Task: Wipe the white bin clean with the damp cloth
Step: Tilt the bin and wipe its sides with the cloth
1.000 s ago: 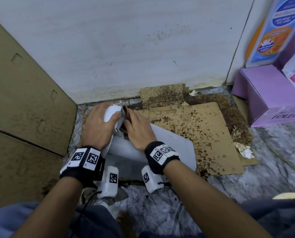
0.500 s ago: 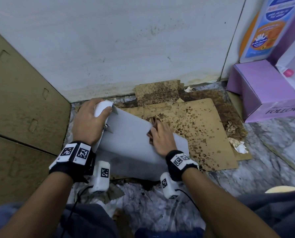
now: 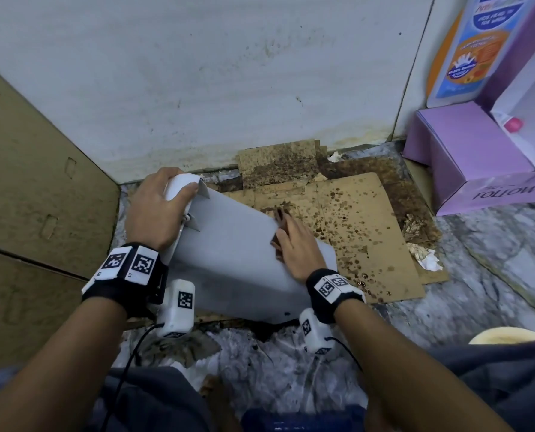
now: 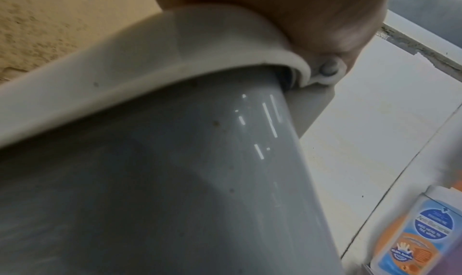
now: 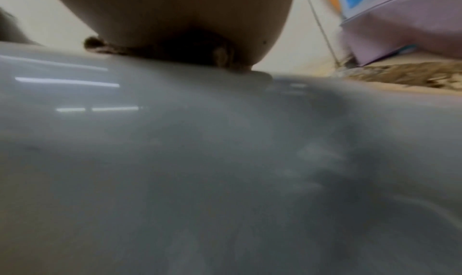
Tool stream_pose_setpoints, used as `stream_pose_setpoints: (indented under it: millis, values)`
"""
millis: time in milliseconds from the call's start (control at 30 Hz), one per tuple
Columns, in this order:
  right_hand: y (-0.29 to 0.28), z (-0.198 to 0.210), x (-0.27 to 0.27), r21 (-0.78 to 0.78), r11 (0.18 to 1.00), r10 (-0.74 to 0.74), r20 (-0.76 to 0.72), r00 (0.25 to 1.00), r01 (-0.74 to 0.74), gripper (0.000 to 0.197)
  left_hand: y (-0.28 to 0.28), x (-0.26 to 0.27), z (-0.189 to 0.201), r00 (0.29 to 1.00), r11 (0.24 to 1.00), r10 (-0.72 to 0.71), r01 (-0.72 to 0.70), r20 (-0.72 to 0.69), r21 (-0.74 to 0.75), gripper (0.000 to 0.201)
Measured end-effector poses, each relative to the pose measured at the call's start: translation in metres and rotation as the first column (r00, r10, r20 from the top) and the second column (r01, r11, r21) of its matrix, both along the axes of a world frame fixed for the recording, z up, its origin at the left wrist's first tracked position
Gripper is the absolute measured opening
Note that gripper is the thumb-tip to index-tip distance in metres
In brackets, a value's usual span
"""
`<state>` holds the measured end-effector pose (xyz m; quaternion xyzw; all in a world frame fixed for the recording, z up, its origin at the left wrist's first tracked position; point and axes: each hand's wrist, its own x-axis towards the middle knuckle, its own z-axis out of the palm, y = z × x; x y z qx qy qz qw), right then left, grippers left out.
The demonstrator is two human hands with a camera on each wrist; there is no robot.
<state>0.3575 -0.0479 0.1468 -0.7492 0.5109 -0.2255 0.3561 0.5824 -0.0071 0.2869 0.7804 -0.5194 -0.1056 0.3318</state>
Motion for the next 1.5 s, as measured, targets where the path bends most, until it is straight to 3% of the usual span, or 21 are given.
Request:
stream_pose_setpoints:
  millis: [167,267,333,433,567,700,933,1133,1367,1500]
  values:
    - [0.011,-0.038,-0.053,0.126,0.975,-0.181,-0.017,0.983,0.181,0.036,0.001,0.001,-0.002,1.0,1.0,-0.005,0.005,-0.03,-0.021,0.043]
    - [0.014,-0.04,-0.056,0.167,0.958,-0.232,-0.034,0.972,0.234,0.027,-0.002,-0.001,-0.002,1.0,1.0,-0.017,0.016,-0.026,-0.021,0.044]
    - [0.014,-0.03,-0.045,0.12,0.977,-0.171,-0.069,0.983,0.179,0.033,-0.002,-0.001,-0.002,0.999,1.0,-0.007,0.006,-0.036,-0.022,0.043]
    - [0.016,-0.008,-0.009,-0.019,1.0,-0.022,-0.064,0.998,0.021,0.057,0.0,-0.001,-0.002,0.999,0.999,-0.005,0.004,-0.046,-0.038,0.038]
    - [0.014,0.013,0.024,-0.027,0.999,-0.043,0.03,0.999,0.044,0.051,0.005,0.005,-0.002,0.997,0.999,0.009,-0.013,-0.079,-0.045,0.034]
    - [0.013,-0.002,0.004,-0.039,0.999,0.023,0.015,1.0,-0.023,0.05,0.011,0.017,-0.005,0.989,0.996,0.044,-0.054,-0.139,-0.068,0.032]
    - [0.023,-0.039,-0.055,0.098,0.985,-0.136,-0.043,0.99,0.139,0.047,0.015,0.026,-0.003,0.989,0.996,0.04,-0.05,-0.144,-0.069,0.042]
    - [0.021,-0.043,-0.061,0.142,0.959,-0.251,0.011,0.968,0.247,0.037,0.016,0.021,0.002,0.994,0.998,0.025,-0.03,-0.107,-0.046,0.04]
    - [-0.004,-0.032,-0.064,0.306,0.908,-0.277,-0.076,0.958,0.287,0.034,0.003,0.009,0.018,0.995,0.975,0.098,-0.101,0.024,0.198,0.053]
    - [-0.009,-0.021,-0.069,0.355,0.882,-0.309,-0.063,0.949,0.311,0.033,0.005,-0.002,0.015,0.984,0.979,0.176,-0.179,0.033,0.097,0.045]
